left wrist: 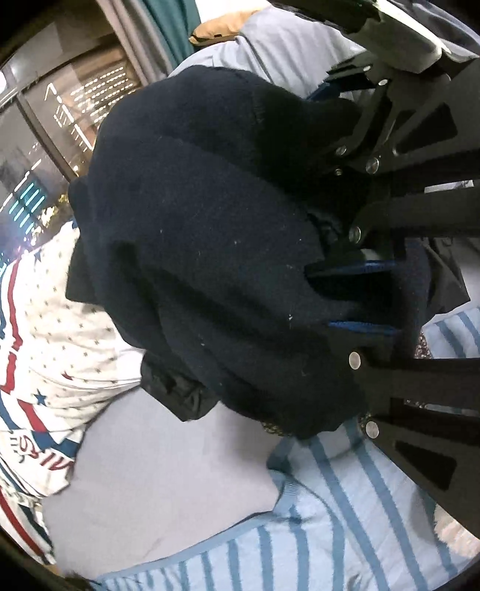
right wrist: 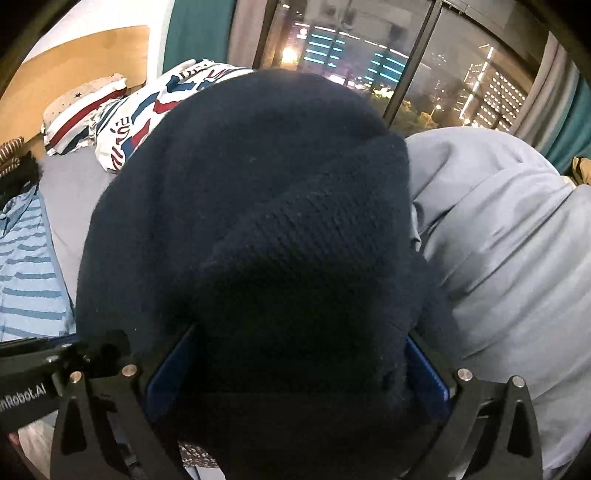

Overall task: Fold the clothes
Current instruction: 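Reach both grippers to the navy fleece and grasp it, then lift the navy fleece with both grippers off the pile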

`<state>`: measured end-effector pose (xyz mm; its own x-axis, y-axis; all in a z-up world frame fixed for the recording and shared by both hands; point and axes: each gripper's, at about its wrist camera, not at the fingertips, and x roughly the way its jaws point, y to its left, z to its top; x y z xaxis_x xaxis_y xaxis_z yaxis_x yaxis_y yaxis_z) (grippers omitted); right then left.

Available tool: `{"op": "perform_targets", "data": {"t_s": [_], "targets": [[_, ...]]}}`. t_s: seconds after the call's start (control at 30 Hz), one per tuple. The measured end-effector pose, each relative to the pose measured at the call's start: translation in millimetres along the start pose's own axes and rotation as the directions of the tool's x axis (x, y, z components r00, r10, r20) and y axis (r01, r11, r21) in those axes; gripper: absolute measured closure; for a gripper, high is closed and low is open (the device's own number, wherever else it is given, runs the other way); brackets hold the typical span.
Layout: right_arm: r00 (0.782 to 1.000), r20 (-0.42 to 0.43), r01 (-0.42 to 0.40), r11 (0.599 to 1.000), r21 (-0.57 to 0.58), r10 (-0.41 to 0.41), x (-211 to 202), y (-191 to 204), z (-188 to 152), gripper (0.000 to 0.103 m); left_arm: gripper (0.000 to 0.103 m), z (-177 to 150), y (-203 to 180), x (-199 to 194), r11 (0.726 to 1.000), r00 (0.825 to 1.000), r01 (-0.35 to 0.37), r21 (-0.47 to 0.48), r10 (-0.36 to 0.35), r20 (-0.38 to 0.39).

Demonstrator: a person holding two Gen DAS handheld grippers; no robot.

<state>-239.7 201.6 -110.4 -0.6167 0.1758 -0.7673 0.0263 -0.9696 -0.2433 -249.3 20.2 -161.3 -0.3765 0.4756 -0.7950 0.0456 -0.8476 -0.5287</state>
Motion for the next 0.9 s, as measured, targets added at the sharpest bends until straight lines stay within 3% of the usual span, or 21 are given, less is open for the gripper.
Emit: {"op": "perform_targets", "data": {"t_s": [0.1, 0.23, 0.4, 0.43, 0.57, 0.67, 0.77, 0.9], "targets": [[0.999, 0.018, -0.037, 0.999, 0.012, 0.037, -2.7, -5.4, -5.9, 0.0, 0.077, -1.8, -1.7, 0.4, 1.0, 1.0, -0.01, -0.003, 0.01, -0.014], [0.996, 0.058, -0.067, 0.998, -0.001, 0.067, -14.7, -7.9, -13.2, 0.01, 0.054, -3.3, 1.5, 3.7, 0.999, 0.999, -0.03, -0.033, 0.029, -0.026], [0.991, 0.085, -0.1, 0.995, 0.006, 0.099, -30.9, -10.8, -17.1, 0.026, 0.054, -5.4, 3.3, 0.7, 0.998, 1.0, 0.004, -0.055, -0.005, -0.018], [0.99, 0.091, -0.108, 0.994, 0.01, 0.106, -34.6, -10.9, -17.5, 0.03, 0.055, -5.5, 3.3, -1.1, 0.998, 1.0, 0.011, -0.056, -0.012, -0.013], [0.985, 0.114, -0.131, 0.991, 0.027, 0.127, -41.7, -9.2, -6.0, 0.047, 0.083, -9.8, -0.7, -13.3, 0.999, 0.999, 0.033, -0.036, -0.033, 0.006], [0.985, 0.112, -0.138, 0.989, 0.049, 0.132, -42.7, -11.8, -3.0, 0.057, 0.096, -15.4, -2.8, -25.7, 0.999, 0.999, 0.031, -0.018, -0.03, 0.027], [0.983, 0.119, -0.144, 0.988, 0.059, 0.136, -45.3, -9.2, 6.5, 0.067, 0.098, -20.1, 3.6, -39.0, 0.998, 0.998, 0.043, -0.042, -0.041, 0.053], [0.98, 0.114, -0.171, 0.983, 0.069, 0.163, -53.2, -9.8, 10.4, 0.074, 0.099, -25.9, 16.8, -54.8, 0.992, 0.994, 0.088, -0.096, -0.08, 0.078]]}}
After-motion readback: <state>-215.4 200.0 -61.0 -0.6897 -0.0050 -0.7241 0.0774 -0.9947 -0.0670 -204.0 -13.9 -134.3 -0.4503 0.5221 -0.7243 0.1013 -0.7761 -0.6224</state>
